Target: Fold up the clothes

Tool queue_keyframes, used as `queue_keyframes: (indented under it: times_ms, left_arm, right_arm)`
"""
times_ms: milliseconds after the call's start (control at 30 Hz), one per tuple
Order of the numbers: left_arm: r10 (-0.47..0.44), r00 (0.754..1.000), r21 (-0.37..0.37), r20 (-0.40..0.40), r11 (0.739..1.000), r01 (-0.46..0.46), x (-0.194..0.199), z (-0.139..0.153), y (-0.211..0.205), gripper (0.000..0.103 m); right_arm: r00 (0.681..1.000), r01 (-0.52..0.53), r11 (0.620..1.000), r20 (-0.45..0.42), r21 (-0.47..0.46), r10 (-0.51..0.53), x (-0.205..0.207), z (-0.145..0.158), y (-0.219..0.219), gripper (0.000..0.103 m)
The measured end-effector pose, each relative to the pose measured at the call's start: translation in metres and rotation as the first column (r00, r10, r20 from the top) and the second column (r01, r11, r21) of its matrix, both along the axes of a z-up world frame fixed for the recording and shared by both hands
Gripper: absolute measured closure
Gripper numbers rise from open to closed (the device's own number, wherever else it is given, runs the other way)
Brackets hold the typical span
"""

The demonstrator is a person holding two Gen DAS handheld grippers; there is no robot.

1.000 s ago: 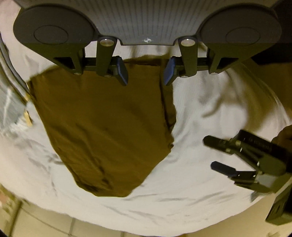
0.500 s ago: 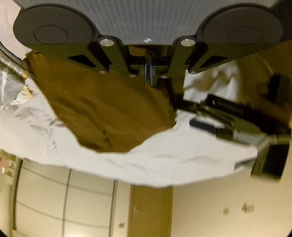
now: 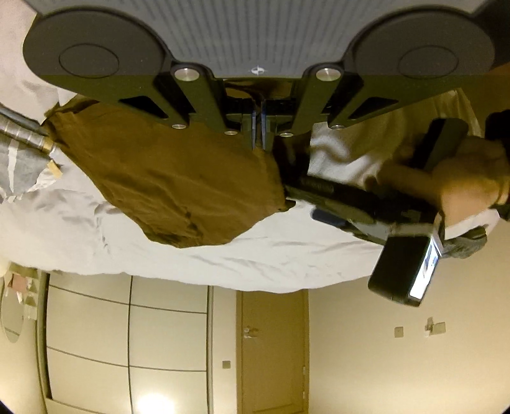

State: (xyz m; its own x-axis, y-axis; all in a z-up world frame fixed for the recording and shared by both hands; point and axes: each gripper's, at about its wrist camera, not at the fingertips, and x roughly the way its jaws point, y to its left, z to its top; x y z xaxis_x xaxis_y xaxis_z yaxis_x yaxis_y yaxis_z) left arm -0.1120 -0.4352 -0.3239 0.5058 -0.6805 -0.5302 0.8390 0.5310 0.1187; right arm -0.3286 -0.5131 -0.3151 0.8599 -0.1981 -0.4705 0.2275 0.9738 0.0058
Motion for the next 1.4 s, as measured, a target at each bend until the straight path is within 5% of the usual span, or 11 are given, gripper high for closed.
queue_keyframes:
  times_ms: [167,333,533,600,700,900,967,1000,1133,1300,1400]
  left_arm:
    - [0.089,0.983,-0.125,-0.158,0.986,-0.110,0.018,0.001,0.048,0.038]
    - [0.158,0.960,-0.144,-0.231,0.970,-0.194,0.035,-0.009,0.079,0.038]
    - [0.027,0.997,-0.127,-0.074,0.991,-0.036,0.002,0.001,0.097,0.031]
    - [-0.019,0.999,-0.103,-0.035,0.995,0.015,-0.012,0.000,0.096,0.030]
    - [-0.087,0.996,-0.062,0.033,0.994,0.089,-0.035,-0.004,0.087,0.030]
    - [-0.175,0.976,-0.002,0.132,0.984,0.177,-0.062,-0.013,0.066,0.030]
    - [-0.181,0.972,0.007,0.152,0.983,0.182,-0.065,-0.014,0.065,0.030]
    - [-0.184,0.969,0.013,0.165,0.983,0.185,-0.066,-0.014,0.064,0.030]
    - [-0.212,0.949,0.048,0.232,0.977,0.206,-0.071,-0.015,0.067,0.028]
    - [-0.247,0.920,0.110,0.304,0.969,0.223,-0.077,-0.022,0.062,0.027]
    - [-0.307,0.870,0.157,0.385,0.951,0.266,-0.087,-0.025,0.059,0.023]
  right_arm:
    - [0.999,-0.033,0.999,-0.018,-0.016,0.033,-0.003,-0.004,-0.001,0.102]
    - [0.987,-0.140,0.989,-0.090,-0.044,0.136,0.001,-0.014,0.009,0.102]
    - [0.978,-0.179,0.984,-0.110,-0.017,0.176,-0.011,-0.021,0.004,0.100]
    - [0.981,-0.167,0.986,-0.104,-0.019,0.164,-0.016,-0.024,0.002,0.084]
    - [0.985,-0.156,0.987,-0.084,-0.034,0.152,-0.019,-0.025,0.005,0.078]
    - [0.976,-0.210,0.957,-0.097,-0.198,0.194,0.003,-0.024,0.026,0.080]
    - [0.974,-0.212,0.945,-0.127,-0.247,0.185,0.012,-0.028,0.031,0.100]
    - [0.975,-0.205,0.944,-0.137,-0.259,0.175,0.015,-0.029,0.031,0.101]
    - [0.977,-0.210,0.952,-0.097,-0.223,0.192,0.010,-0.014,0.035,0.100]
    - [0.962,-0.245,0.948,-0.172,-0.203,0.212,0.017,-0.034,0.031,0.100]
    - [0.956,-0.269,0.941,-0.174,-0.207,0.235,0.015,-0.039,0.032,0.092]
